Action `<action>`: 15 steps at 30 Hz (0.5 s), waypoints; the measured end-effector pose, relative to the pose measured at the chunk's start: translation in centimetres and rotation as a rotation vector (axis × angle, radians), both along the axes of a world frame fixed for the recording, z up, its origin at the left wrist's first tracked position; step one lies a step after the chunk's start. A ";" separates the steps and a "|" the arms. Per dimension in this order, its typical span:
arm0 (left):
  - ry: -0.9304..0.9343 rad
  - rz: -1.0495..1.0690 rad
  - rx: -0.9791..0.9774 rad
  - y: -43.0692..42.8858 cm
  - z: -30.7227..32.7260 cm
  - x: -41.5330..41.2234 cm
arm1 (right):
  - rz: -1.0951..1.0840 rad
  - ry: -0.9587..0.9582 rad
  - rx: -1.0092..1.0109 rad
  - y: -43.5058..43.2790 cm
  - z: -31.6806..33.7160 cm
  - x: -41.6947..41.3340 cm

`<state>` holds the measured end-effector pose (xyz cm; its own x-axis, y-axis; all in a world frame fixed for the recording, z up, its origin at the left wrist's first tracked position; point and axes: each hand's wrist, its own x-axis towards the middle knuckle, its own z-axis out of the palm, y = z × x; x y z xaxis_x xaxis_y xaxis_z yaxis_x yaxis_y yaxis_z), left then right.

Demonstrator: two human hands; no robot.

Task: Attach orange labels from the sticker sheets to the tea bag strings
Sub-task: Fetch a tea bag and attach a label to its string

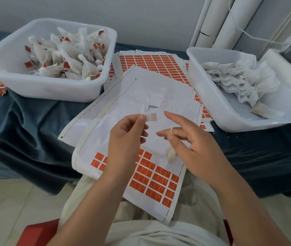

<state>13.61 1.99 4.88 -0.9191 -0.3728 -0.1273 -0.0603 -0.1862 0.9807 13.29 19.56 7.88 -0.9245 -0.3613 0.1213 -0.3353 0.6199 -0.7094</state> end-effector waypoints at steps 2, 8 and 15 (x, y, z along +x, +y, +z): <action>0.020 -0.007 -0.046 0.3 -0.2 0.1 | -0.051 0.081 0.016 -0.1 0.4 0.3; 0.082 -0.182 -0.135 1.1 -0.5 0.2 | -0.030 0.121 -0.094 -0.6 1.0 0.9; 0.097 -0.422 -0.221 1.4 -0.1 0.8 | -0.137 0.343 -0.125 -0.4 0.4 0.7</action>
<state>14.44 3.41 4.79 -0.9996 0.0269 0.0066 0.0078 0.0478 0.9988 13.98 19.14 8.31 -0.8613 -0.2004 0.4669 -0.4864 0.5908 -0.6438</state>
